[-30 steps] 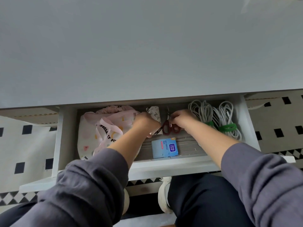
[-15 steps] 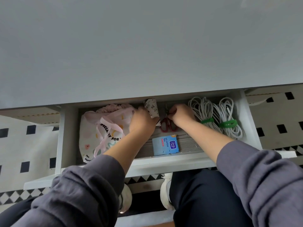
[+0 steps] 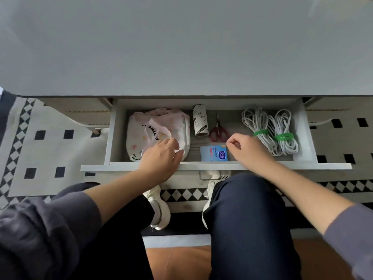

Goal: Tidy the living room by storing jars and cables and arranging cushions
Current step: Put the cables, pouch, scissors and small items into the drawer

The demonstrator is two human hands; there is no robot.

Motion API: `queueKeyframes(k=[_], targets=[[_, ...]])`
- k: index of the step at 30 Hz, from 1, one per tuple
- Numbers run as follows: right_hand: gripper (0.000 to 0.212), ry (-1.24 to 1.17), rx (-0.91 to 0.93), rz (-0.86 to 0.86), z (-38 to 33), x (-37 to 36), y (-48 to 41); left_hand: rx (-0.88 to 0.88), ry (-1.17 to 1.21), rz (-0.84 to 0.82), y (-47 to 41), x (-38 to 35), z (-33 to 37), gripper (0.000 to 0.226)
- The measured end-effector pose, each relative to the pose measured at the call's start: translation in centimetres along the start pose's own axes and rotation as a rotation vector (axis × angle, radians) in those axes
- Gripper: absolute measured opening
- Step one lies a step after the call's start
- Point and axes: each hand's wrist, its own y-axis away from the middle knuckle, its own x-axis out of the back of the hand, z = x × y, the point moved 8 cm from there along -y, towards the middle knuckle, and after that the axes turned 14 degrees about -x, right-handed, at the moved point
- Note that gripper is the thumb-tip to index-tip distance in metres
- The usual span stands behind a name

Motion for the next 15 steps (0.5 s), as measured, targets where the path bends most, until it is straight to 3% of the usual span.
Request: queueKeyframes(k=[5,10,13,15], targets=[[0.019,0.072,0.166,0.254,-0.6,0.7,1.7,-0.103,-0.169,0.102,0.3,0.6,0.7,0.038],[0.022,0.047,0.530,0.372,-3.6,2.3,1.2,-0.247,-0.170,0.143,-2.3,2.3,0.7,0.040],[0.058,0.279,0.757,0.378,-5.1,1.8,0.0,-0.404,-0.241,0.173,-3.9,3.4,0.8,0.054],[0.082,0.444,0.778,0.401,-5.9,1.8,-1.3,-0.482,-0.328,0.123,-5.1,3.4,0.7,0.074]])
